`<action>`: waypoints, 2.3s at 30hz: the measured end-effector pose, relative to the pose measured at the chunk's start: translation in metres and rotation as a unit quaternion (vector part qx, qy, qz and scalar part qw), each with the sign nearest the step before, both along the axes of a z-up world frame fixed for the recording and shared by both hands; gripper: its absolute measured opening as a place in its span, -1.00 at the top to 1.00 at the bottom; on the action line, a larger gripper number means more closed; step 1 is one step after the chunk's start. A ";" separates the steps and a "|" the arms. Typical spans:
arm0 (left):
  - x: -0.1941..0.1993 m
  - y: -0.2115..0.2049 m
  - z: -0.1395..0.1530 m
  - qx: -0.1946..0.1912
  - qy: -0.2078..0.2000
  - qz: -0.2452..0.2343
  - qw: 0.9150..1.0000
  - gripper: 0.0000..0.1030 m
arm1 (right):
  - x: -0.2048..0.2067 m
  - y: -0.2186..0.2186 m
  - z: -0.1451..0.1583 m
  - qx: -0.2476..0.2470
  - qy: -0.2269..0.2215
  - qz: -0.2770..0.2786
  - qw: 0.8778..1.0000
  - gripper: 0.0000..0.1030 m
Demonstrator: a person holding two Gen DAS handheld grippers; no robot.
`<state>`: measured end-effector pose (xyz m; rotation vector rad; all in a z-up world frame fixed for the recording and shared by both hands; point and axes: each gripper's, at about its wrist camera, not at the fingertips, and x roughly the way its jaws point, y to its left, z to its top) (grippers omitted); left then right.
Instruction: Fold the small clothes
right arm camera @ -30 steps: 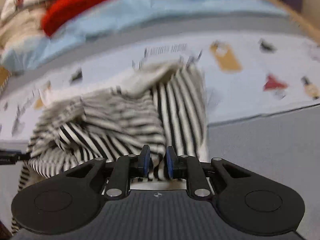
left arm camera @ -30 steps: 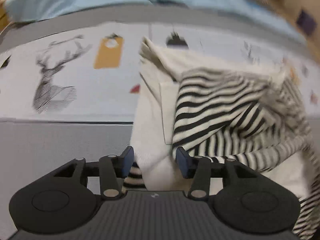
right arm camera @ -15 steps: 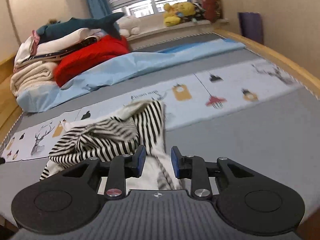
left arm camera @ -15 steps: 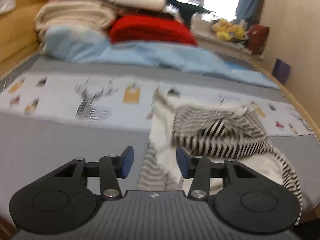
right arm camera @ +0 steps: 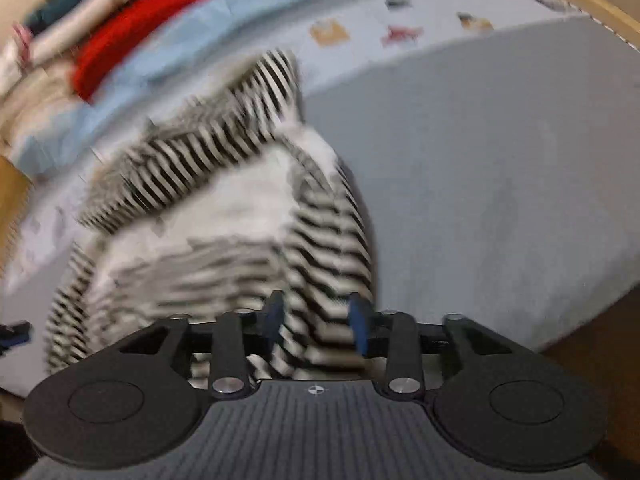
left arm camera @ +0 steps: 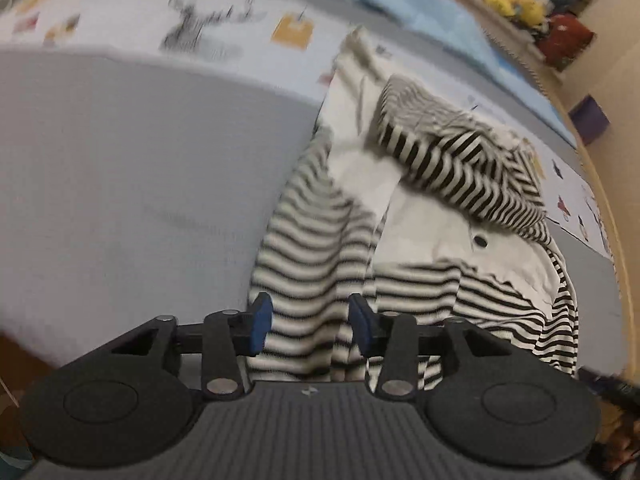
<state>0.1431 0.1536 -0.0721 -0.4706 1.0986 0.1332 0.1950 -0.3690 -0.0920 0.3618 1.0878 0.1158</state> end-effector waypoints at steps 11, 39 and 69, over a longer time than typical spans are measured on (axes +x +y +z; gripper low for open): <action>0.002 -0.010 -0.045 0.013 0.080 0.026 0.996 -0.24 | 0.007 0.009 -0.042 -0.029 0.076 0.000 0.997 -0.06; -0.002 -0.028 -0.051 -0.013 0.092 -0.003 0.996 0.26 | 0.008 0.012 -0.040 0.008 0.073 0.027 0.997 0.51; -0.006 -0.037 -0.048 -0.006 0.084 -0.020 0.996 0.81 | 0.006 0.018 -0.035 -0.005 0.053 0.054 0.997 0.89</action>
